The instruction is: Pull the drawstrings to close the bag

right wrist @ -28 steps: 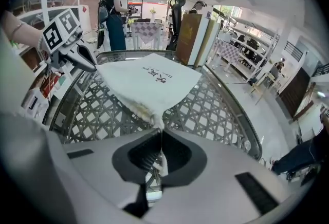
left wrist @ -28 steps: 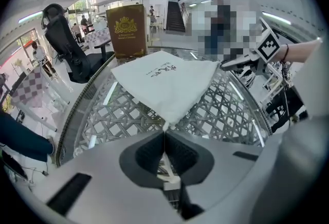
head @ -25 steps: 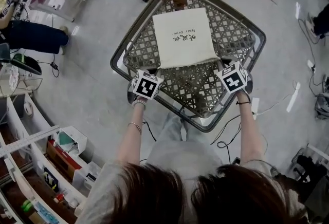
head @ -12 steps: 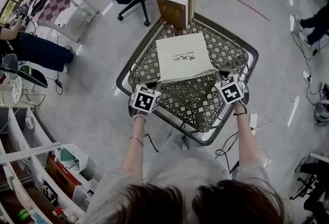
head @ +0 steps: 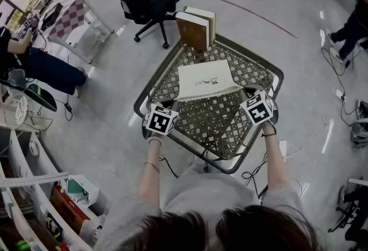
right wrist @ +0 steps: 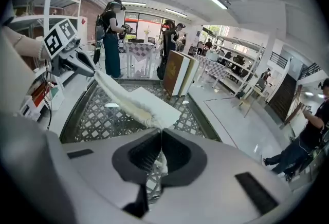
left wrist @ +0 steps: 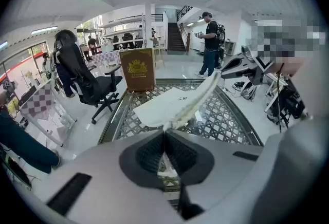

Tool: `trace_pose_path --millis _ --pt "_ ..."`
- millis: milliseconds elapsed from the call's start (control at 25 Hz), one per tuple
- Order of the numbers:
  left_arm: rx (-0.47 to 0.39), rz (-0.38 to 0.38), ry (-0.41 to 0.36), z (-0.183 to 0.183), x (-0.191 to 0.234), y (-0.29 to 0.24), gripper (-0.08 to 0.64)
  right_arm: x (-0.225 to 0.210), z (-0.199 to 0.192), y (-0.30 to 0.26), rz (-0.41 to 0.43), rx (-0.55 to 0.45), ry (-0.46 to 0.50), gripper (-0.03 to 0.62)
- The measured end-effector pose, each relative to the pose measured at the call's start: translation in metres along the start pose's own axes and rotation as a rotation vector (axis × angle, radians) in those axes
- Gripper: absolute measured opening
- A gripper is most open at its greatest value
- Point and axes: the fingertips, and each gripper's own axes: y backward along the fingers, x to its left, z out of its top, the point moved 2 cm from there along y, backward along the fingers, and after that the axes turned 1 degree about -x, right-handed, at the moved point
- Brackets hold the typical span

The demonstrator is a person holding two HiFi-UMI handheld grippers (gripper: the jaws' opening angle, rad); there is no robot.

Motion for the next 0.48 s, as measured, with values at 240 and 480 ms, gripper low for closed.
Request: trace_pose_path --millis 240,480 --pt "-0.036 0.012 -0.018 0.016 0.006 0.014 0.028 -0.005 0.016 0.015 -0.028 -0.041 0.001 0.025" --pt "-0.086 0.026 -0.014 0.038 0.009 0.036 0.027 -0.007 0.023 0.036 -0.053 -0.092 -0.057 0.025"
